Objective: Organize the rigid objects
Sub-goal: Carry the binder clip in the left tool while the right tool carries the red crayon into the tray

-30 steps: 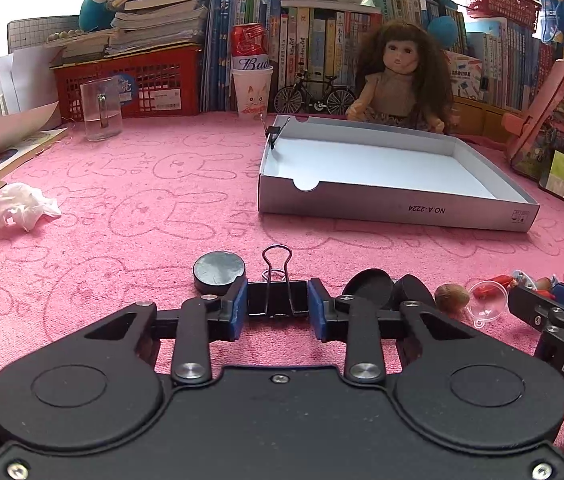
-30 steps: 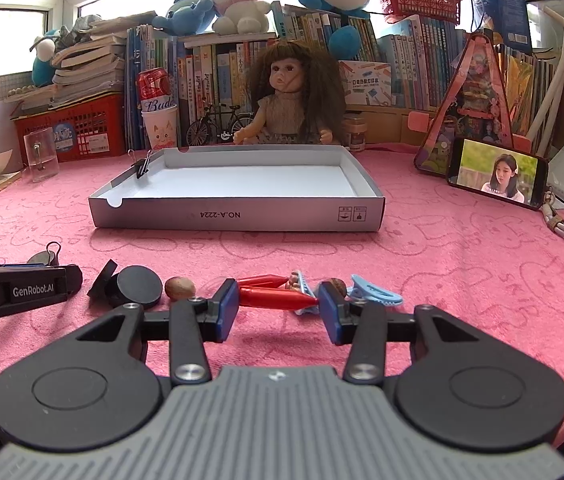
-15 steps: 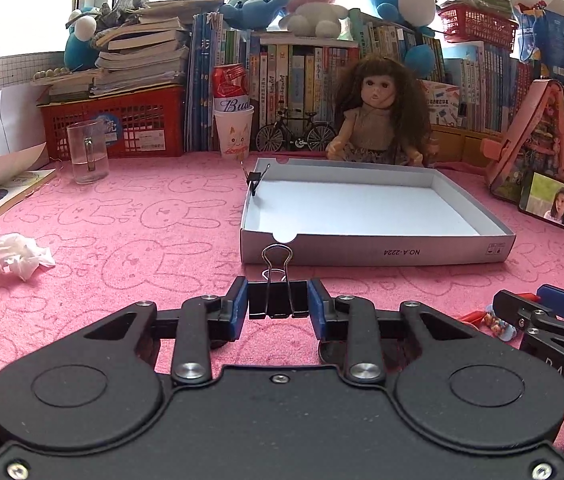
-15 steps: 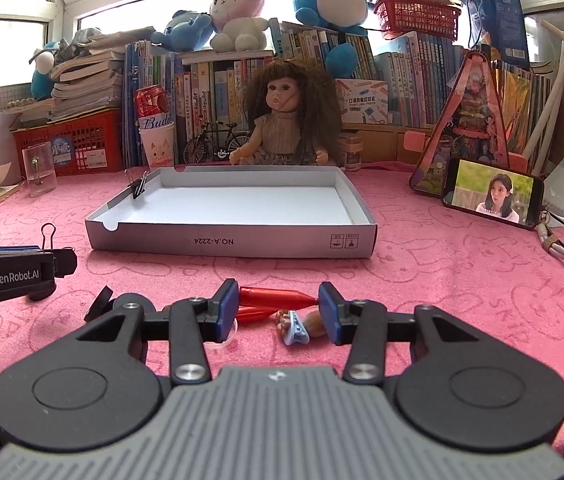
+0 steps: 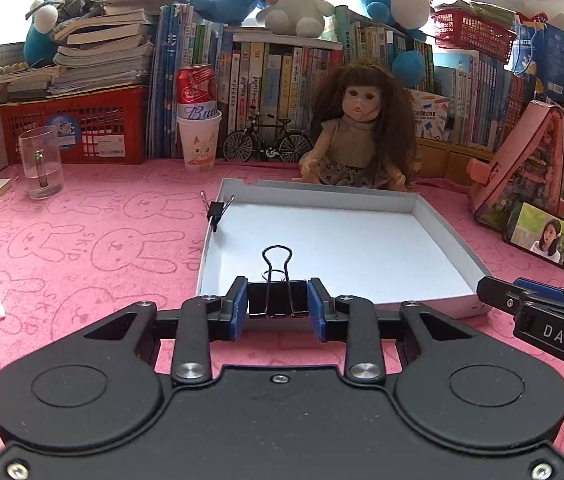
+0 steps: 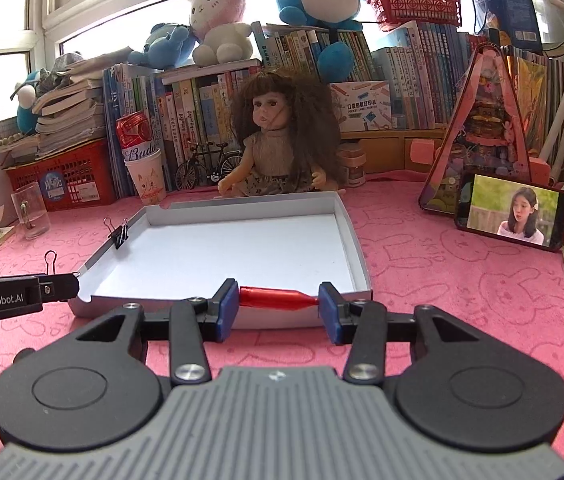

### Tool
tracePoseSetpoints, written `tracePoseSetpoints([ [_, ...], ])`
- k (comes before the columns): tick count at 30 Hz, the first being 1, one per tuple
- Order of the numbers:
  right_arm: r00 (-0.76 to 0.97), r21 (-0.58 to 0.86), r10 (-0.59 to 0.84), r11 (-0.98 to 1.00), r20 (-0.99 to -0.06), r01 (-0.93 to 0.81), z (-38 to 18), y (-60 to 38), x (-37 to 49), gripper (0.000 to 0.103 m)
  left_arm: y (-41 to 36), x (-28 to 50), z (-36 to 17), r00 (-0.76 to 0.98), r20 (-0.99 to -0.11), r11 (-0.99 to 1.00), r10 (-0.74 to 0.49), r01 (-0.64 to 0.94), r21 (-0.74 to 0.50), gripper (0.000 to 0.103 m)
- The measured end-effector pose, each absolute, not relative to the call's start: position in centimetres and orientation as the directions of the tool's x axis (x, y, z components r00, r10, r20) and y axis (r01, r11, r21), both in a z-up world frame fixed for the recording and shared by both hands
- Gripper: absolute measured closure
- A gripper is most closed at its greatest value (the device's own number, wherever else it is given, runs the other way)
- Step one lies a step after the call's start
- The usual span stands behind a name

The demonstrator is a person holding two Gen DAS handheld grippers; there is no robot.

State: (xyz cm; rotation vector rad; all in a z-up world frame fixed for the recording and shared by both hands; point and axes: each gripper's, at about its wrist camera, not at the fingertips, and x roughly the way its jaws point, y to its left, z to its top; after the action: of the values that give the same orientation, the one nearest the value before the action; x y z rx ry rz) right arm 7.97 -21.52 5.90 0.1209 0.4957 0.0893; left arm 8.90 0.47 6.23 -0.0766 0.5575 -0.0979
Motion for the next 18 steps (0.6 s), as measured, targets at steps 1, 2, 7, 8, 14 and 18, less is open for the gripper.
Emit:
tracePoseSetpoints([
  [1, 0.872, 0.146, 0.124, 0.987, -0.473, -0.062, 5.9, -21.7, 8.7, 0.053, 0.2, 9.7, 6.3, 0.839, -0.531, 0.992, -0.117, 0.076, -0.100, 0.073],
  [2, 0.866, 0.153, 0.137, 0.986, -0.481, -0.071, 5.9, -21.8, 9.4, 0.053, 0.1, 10.3, 6.4, 0.833, -0.540, 0.992, -0.122, 0.079, -0.104, 0.073],
  [7, 0.841, 0.139, 0.140, 0.987, -0.522, -0.078, 5.1, -21.8, 13.0, 0.053, -1.0, 14.4, 6.0, 0.808, -0.574, 0.991, -0.136, 0.100, -0.093, 0.073],
  [8, 0.841, 0.137, 0.141, 0.987, -0.522, -0.080, 5.0, -21.7, 13.6, 0.053, -1.1, 15.2, 5.8, 0.803, -0.581, 0.991, -0.134, 0.099, -0.092, 0.073],
  [14, 0.804, 0.150, 0.164, 0.984, -0.571, -0.094, 3.9, -21.2, 16.7, 0.053, -1.7, 19.2, 4.0, 0.762, -0.637, 0.993, -0.116, 0.071, -0.095, 0.073],
  [18, 0.785, 0.140, 0.153, 0.987, -0.601, -0.085, 3.0, -21.0, 18.1, 0.053, -2.1, 20.3, 3.0, 0.749, -0.654, 0.994, -0.109, 0.069, -0.087, 0.073],
])
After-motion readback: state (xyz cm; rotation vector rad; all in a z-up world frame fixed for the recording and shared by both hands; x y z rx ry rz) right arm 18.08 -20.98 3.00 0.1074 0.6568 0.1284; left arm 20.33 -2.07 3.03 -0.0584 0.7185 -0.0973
